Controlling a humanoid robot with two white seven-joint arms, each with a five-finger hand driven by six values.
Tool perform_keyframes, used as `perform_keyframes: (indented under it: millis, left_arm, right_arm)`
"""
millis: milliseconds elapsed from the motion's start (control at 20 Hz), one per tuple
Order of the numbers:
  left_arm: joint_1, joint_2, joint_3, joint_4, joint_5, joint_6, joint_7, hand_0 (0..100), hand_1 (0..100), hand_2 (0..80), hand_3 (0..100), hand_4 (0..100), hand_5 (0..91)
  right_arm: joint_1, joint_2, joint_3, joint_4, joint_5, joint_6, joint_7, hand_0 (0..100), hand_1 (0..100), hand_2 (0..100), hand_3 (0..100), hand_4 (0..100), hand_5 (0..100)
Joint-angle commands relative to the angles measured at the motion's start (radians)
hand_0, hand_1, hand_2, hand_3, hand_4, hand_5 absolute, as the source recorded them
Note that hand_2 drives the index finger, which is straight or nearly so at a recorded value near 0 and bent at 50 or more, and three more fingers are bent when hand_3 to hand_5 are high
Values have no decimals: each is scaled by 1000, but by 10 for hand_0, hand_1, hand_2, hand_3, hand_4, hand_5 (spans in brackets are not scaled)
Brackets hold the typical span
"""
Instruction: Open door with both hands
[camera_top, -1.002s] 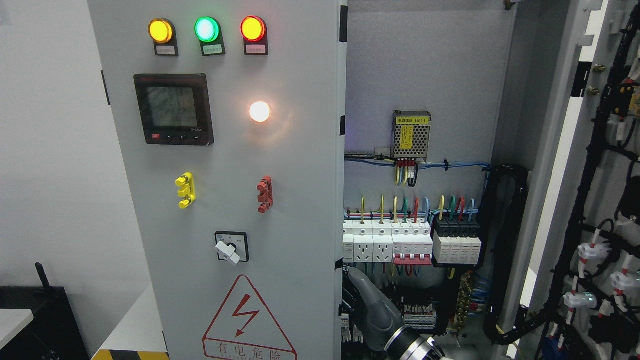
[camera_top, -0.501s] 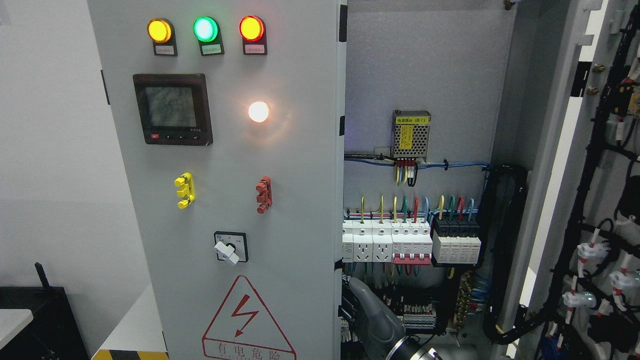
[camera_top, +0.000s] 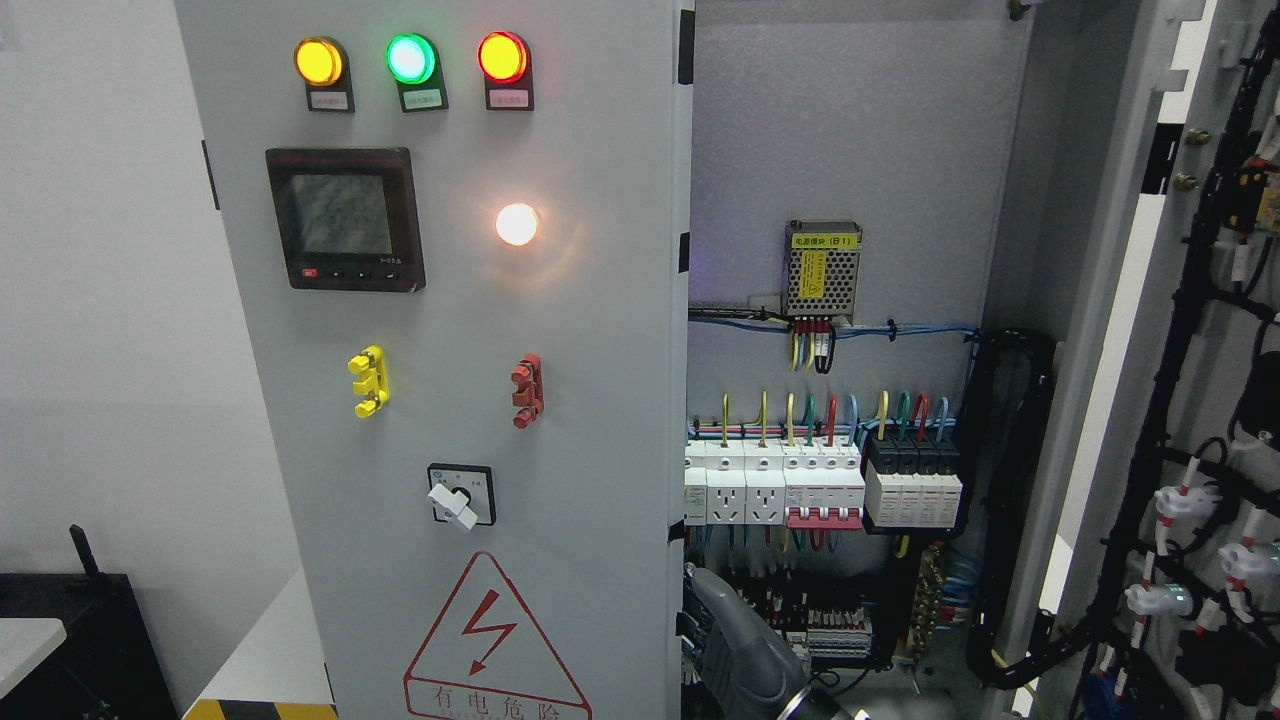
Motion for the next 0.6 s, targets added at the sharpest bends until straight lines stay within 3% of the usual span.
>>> perform_keyframes:
  millis: [0,200,551]
  left_arm:
    - [28,0,-3,0,0,0,0,0,0,0,0,0,0]
    - [28,0,-3,0,0,0,0,0,0,0,0,0,0]
    - [28,0,-3,0,0,0,0,0,0,0,0,0,0]
  right_arm:
    - [6,-2,14,-54,-1,0,5,384,0,0,0,0,0]
    - [9,-2,14,-54,-28,0,39,384,0,0,0,0,0]
    - [24,-5,29,-71,-30,0,50,384,0,0,0,0,0]
